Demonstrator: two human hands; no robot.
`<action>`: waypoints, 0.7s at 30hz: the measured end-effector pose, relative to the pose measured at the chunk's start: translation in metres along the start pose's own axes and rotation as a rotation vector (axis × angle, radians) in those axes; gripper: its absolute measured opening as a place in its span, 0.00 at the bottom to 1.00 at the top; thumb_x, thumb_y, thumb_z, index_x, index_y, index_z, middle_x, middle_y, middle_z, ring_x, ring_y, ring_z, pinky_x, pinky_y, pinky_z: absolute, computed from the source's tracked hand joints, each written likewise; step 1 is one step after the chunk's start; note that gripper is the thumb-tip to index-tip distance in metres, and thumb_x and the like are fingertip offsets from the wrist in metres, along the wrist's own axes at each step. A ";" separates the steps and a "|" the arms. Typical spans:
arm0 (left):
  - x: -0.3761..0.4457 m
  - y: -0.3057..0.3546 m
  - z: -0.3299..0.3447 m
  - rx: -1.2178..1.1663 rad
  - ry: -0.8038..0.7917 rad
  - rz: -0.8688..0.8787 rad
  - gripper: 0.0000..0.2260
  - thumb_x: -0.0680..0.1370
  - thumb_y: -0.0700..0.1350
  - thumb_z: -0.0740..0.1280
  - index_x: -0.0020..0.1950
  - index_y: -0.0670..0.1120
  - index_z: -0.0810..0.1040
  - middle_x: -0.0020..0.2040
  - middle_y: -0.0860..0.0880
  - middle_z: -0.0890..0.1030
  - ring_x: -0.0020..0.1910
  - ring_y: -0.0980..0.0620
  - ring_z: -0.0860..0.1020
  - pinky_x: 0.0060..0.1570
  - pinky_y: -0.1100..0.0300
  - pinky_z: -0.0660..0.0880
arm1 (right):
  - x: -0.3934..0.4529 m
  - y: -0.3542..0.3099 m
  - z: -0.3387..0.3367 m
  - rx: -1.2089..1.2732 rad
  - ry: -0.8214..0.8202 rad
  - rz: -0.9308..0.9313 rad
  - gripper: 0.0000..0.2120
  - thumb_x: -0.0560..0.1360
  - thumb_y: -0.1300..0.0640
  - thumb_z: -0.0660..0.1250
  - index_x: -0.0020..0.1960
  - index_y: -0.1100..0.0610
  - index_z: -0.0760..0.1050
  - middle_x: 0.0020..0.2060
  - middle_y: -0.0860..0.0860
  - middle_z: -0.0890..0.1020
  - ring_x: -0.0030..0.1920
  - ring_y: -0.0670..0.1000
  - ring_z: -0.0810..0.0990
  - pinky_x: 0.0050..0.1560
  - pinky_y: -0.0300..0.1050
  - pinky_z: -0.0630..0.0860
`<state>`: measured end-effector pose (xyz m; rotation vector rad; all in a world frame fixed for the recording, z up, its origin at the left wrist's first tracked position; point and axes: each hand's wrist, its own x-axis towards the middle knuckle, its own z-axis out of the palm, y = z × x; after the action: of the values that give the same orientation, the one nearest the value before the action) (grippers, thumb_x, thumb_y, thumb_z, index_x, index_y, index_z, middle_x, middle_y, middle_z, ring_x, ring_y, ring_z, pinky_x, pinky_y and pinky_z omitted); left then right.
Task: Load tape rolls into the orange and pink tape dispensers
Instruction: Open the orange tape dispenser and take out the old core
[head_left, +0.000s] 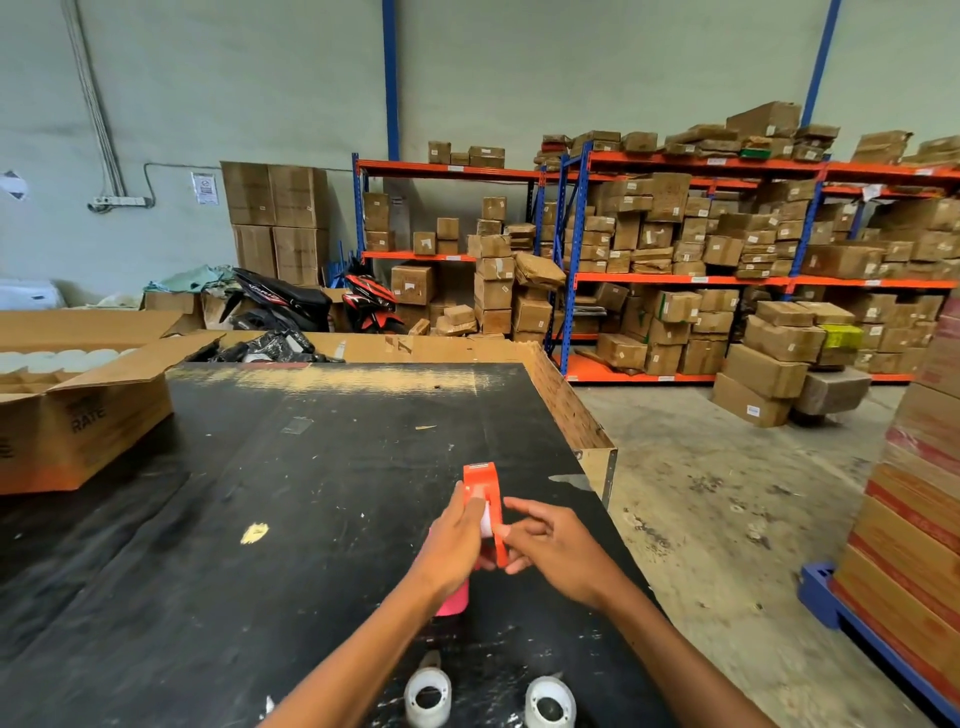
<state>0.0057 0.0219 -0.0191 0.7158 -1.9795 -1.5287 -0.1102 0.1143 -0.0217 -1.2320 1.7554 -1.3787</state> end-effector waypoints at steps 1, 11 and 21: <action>-0.002 0.001 -0.003 0.012 -0.007 0.014 0.15 0.84 0.49 0.49 0.64 0.46 0.70 0.45 0.41 0.80 0.40 0.47 0.79 0.43 0.52 0.79 | -0.002 -0.003 0.001 0.011 -0.025 -0.010 0.29 0.74 0.57 0.70 0.72 0.59 0.65 0.39 0.51 0.86 0.39 0.47 0.85 0.42 0.40 0.82; -0.007 0.009 -0.013 0.026 0.069 0.002 0.16 0.84 0.48 0.48 0.59 0.40 0.70 0.43 0.41 0.79 0.38 0.47 0.77 0.37 0.56 0.77 | -0.002 -0.015 0.004 0.117 -0.017 0.030 0.27 0.72 0.57 0.73 0.68 0.60 0.70 0.45 0.60 0.87 0.43 0.54 0.87 0.45 0.41 0.83; -0.004 -0.006 -0.054 -0.345 0.237 -0.370 0.07 0.79 0.41 0.54 0.45 0.44 0.70 0.41 0.42 0.73 0.34 0.48 0.76 0.33 0.57 0.74 | -0.003 0.032 -0.020 -0.182 0.246 0.123 0.13 0.70 0.52 0.74 0.47 0.61 0.82 0.30 0.51 0.84 0.30 0.49 0.80 0.38 0.43 0.77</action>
<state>0.0467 -0.0141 -0.0137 1.0955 -1.4148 -1.8382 -0.1362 0.1259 -0.0469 -1.0603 2.1288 -1.3703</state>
